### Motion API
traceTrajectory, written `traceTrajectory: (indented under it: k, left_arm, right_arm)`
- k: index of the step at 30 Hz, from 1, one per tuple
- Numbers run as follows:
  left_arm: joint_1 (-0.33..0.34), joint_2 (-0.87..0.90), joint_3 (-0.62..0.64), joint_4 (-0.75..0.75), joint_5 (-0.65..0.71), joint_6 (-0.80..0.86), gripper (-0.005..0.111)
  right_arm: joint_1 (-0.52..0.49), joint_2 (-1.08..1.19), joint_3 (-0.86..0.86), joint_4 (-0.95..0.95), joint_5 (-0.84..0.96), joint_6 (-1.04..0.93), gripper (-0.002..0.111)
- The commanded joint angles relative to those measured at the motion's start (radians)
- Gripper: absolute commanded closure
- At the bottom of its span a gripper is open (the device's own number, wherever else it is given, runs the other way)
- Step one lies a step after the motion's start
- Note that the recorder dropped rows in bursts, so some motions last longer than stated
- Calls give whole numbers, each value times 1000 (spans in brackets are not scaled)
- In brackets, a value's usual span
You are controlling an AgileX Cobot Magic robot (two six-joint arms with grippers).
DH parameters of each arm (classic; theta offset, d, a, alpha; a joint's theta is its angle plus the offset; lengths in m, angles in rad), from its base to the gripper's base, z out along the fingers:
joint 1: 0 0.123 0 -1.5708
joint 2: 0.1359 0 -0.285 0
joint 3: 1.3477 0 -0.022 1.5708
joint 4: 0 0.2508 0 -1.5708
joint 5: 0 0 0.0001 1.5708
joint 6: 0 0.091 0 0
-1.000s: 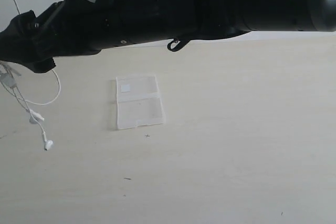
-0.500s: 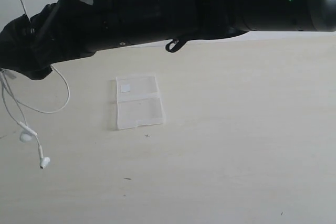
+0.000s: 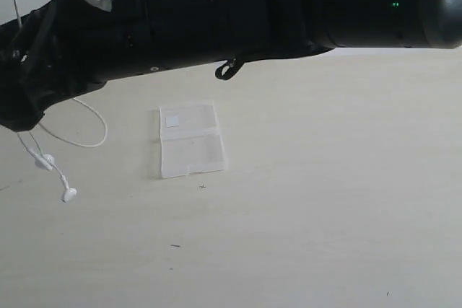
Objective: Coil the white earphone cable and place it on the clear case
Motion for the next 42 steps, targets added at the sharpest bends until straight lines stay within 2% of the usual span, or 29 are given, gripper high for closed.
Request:
traceTrajectory:
  k: [1,7,12,18,23,28,31,42]
  left_arm:
    - [-1,-6,-6,-3,-15,-7,107]
    - [-1,-6,-6,-3,-13,-7,107]
    - [-1,-6,-6,-3,-13,-7,107]
    - [-1,-6,-6,-3,-11,-7,107]
    - [-1,-6,-6,10,3,-7,107]
    - [1,-6,-6,18,86,-3,107]
    - [1,-6,-6,31,167,-3,107]
    - [1,-6,-6,48,401,-3,107]
  right_arm:
    - [38,0,3,11,-49,-25,23]
    - [60,2,3,11,-135,-25,24]
    - [60,2,3,16,-137,-21,33]
    - [60,2,3,17,-150,-21,69]
    - [60,2,3,11,-170,-21,108]
    - [60,2,3,-17,-213,38,108]
    - [60,2,3,-122,-262,138,108]
    - [60,-14,3,-934,-283,815,108]
